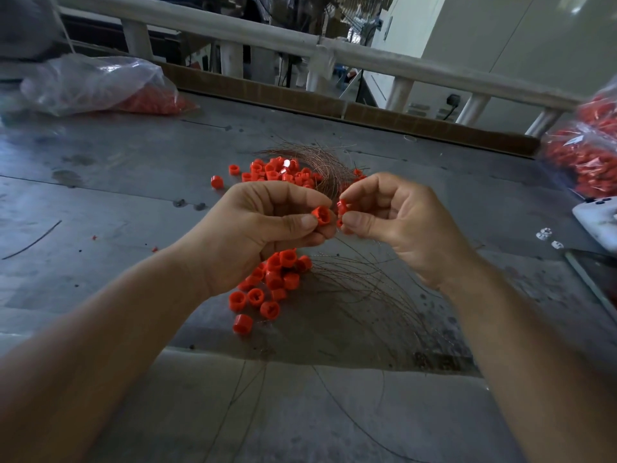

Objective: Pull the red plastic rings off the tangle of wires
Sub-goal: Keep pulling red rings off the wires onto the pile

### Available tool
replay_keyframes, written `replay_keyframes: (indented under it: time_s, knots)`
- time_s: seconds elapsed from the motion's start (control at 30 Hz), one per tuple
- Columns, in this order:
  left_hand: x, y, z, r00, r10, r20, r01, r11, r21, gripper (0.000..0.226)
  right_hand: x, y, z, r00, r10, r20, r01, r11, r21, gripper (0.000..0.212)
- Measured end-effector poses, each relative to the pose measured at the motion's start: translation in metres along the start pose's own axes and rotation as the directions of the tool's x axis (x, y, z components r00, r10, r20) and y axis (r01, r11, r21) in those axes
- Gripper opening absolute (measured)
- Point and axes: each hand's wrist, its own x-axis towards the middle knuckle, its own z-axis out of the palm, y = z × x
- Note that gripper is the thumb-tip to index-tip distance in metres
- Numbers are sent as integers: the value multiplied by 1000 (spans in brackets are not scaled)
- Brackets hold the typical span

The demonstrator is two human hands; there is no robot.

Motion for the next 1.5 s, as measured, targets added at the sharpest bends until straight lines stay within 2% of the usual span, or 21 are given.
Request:
replay_keyframes:
  time_s: [0.17,0.4,0.7,0.83,1.0,1.17,1.27,1.5]
  knots:
    - [0,0,1,1000,-2,11,1,1000,25,23,-2,-2,3,999,-18,45,18,1000,-10,22]
    - [-1,1,2,1000,-11,10,10,998,64,23,-3,-2,3,999,-14,32,15,998,-55,17]
    - [-2,3,2,1000,-24,-1,24,996,89,23,-4,-3,4,997,-67,46,72,991,-117,26]
    - [-1,1,3,999,1,-36,2,996,84,21,-3,-2,5,998,-69,15,70,994,-84,18]
    - [-1,0,4,997,6,-71,3,991,132,18,-3,1,11,992,-121,-33,116,986,-124,23]
    - [0,0,4,996,9,-92,5,989,146,20,-3,3,15,985,-170,-30,165,980,-114,18]
    - [1,0,4,994,10,-107,6,990,142,21,-3,4,16,982,-188,-34,183,976,-119,22]
    - [1,1,5,991,11,-135,10,988,155,17,-4,5,18,972,-229,-60,212,954,-210,25]
